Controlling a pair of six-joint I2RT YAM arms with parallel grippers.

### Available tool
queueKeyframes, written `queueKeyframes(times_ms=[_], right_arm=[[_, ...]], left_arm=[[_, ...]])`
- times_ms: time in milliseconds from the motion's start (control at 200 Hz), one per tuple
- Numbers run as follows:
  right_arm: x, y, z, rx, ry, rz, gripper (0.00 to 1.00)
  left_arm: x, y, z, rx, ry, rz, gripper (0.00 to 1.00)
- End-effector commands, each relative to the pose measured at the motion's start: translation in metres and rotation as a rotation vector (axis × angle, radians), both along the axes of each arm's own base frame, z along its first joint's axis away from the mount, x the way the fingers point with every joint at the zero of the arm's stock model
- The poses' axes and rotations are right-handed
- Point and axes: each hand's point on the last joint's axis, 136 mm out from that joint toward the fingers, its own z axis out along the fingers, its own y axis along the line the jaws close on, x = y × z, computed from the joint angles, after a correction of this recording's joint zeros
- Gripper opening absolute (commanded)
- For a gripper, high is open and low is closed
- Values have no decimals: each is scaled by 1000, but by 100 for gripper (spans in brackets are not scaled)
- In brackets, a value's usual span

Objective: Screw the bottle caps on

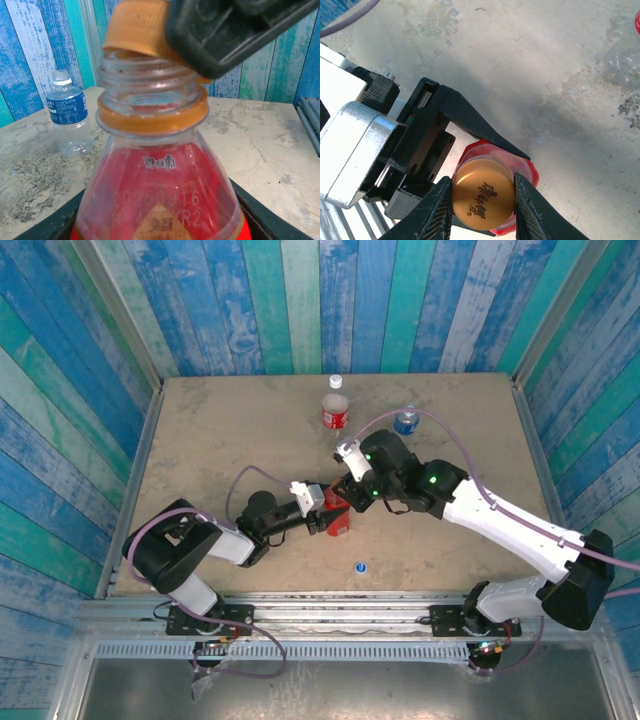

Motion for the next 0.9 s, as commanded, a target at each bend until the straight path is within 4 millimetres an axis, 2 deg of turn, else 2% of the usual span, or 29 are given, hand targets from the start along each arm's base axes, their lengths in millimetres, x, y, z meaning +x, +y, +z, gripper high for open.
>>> queueKeyframes(times_ms=[0, 310, 896], right_arm=[[-8, -4, -12, -80, 59, 26, 34], [-14, -6, -17, -269, 78, 48, 33], [-24, -7, -32, -481, 94, 111, 32]], left_arm=[[-6, -2, -18, 60, 17, -31, 59], [-4, -3, -20, 68, 22, -32, 59], [-4, -4, -23, 74, 31, -38, 60]])
